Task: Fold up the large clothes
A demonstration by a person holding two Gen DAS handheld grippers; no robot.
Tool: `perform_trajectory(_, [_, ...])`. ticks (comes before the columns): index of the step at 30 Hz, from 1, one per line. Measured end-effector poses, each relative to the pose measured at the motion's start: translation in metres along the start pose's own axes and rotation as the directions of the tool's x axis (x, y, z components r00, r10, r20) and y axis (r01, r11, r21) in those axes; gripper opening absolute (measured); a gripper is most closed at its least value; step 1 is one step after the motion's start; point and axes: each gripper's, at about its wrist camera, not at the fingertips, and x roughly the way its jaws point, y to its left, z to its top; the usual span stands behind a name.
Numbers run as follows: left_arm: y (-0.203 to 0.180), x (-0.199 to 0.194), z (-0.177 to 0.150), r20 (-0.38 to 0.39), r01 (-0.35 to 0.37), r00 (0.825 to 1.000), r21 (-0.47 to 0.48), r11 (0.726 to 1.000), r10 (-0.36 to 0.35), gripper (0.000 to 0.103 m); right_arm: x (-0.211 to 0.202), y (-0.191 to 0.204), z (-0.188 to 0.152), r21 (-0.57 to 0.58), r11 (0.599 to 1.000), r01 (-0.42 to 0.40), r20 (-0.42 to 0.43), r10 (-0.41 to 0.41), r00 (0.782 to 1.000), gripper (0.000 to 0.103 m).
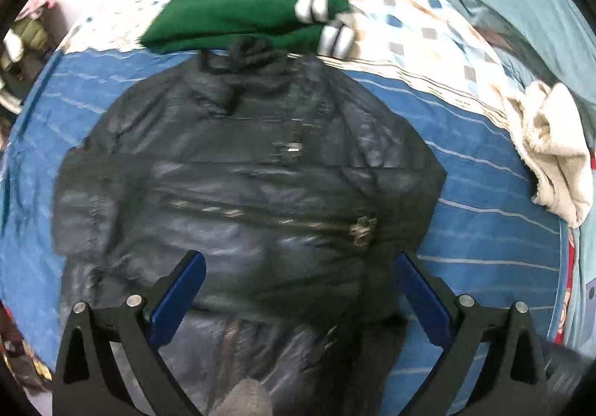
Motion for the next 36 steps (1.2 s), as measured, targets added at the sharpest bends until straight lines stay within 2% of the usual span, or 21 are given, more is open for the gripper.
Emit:
perform_trajectory(2, [0.031,-0.016,-0.002,0.002,-0.047,0.999,-0.044,0.998,0.047,0.103,-0.01,0.007,0.003,0.014,0.997,-0.071,0.012,0.071,0.997,0.083])
perform_trajectory(5, [0.095,-0.033,-0.007,0.016,-0.184,0.982,-0.133,0.974,0.187,0.103,-0.02,0.029,0.013,0.004,0.977,-0.215,-0.008,0.215,0.977,0.083])
perform_trajectory(7, [0.142,-0.036,-0.01,-0.004,-0.299,0.953,-0.193,0.934,0.304,0.103,-0.017,0.051,0.018,-0.017,0.957,-0.29,-0.031,0.289,0.957,0.082])
perform_trajectory(9, [0.179,-0.032,-0.012,-0.016,-0.357,0.931,-0.237,0.904,0.364,0.103,-0.009,0.076,0.025,-0.032,0.939,-0.344,-0.06,0.341,0.938,0.076])
perform_trajectory(11, [0.214,-0.02,-0.012,-0.058,-0.44,0.896,-0.27,0.857,0.441,0.103,0.007,0.1,0.03,-0.043,0.923,-0.383,-0.086,0.379,0.922,0.073])
perform_trajectory(13, [0.236,-0.016,-0.014,-0.068,-0.456,0.886,-0.311,0.834,0.459,0.103,0.03,0.125,0.036,-0.059,0.92,-0.388,-0.121,0.379,0.918,0.069])
perform_trajectory(14, [0.244,-0.014,-0.014,-0.073,-0.463,0.882,-0.328,0.823,0.467,0.103,0.042,0.134,0.039,-0.07,0.924,-0.377,-0.141,0.365,0.92,0.069])
perform_trajectory(16, [0.257,-0.01,-0.016,-0.077,-0.464,0.879,-0.363,0.808,0.47,0.103,0.077,0.152,0.042,-0.092,0.956,-0.28,-0.196,0.258,0.946,0.069])
perform_trajectory(17, [0.262,-0.008,-0.016,-0.081,-0.459,0.881,-0.379,0.804,0.465,0.103,0.097,0.161,0.042,-0.107,0.964,-0.243,-0.228,0.214,0.95,0.069])
perform_trajectory(18, [0.265,-0.007,-0.016,-0.083,-0.455,0.884,-0.387,0.802,0.461,0.103,0.112,0.167,0.043,-0.127,0.973,-0.194,-0.244,0.159,0.957,0.063])
perform_trajectory(19, [0.267,-0.007,-0.017,-0.083,-0.451,0.885,-0.394,0.801,0.458,0.103,0.119,0.172,0.042,-0.15,0.978,-0.146,-0.236,0.108,0.966,0.04])
perform_trajectory(20, [0.269,-0.01,-0.017,-0.08,-0.448,0.887,-0.395,0.802,0.456,0.103,0.122,0.179,0.041,-0.182,0.981,-0.074,-0.207,0.036,0.978,0.03])
perform_trajectory(21, [0.269,-0.009,-0.016,-0.079,-0.445,0.888,-0.392,0.805,0.453,0.103,0.12,0.184,0.039,-0.199,0.979,-0.037,-0.172,0.003,0.985,0.015])
perform_trajectory(22, [0.27,-0.009,-0.014,-0.08,-0.442,0.89,-0.386,0.81,0.448,0.103,0.112,0.188,0.036,-0.198,0.98,-0.023,-0.127,-0.002,0.992,0.006])
perform_trajectory(27, [0.272,-0.012,0.002,-0.042,-0.434,0.893,-0.344,0.833,0.448,0.103,0.05,0.194,0.019,-0.172,0.985,0.026,0.053,-0.017,0.998,0.003])
perform_trajectory(28, [0.272,-0.009,0.006,-0.036,-0.423,0.898,-0.34,0.84,0.438,0.103,0.039,0.192,0.015,-0.154,0.987,0.038,0.083,-0.025,0.996,0.003])
perform_trajectory(29, [0.272,-0.003,0.011,-0.034,-0.398,0.911,-0.338,0.853,0.412,0.103,0.033,0.189,0.014,-0.131,0.99,0.052,0.101,-0.039,0.994,0.003])
perform_trajectory(31, [0.269,0.011,0.02,-0.03,-0.385,0.917,-0.325,0.864,0.397,0.103,0.03,0.177,0.016,-0.1,0.991,0.085,0.116,-0.073,0.991,0.003])
perform_trajectory(33, [0.265,0.037,0.028,-0.049,-0.418,0.906,-0.271,0.867,0.421,0.103,0.041,0.165,0.02,-0.041,0.992,0.119,0.09,-0.115,0.989,0.003])
perform_trajectory(36, [0.264,0.087,0.031,-0.106,-0.484,0.875,-0.162,0.86,0.472,0.103,0.069,0.142,0.024,-0.016,0.986,0.165,0.014,-0.165,0.986,0.005])
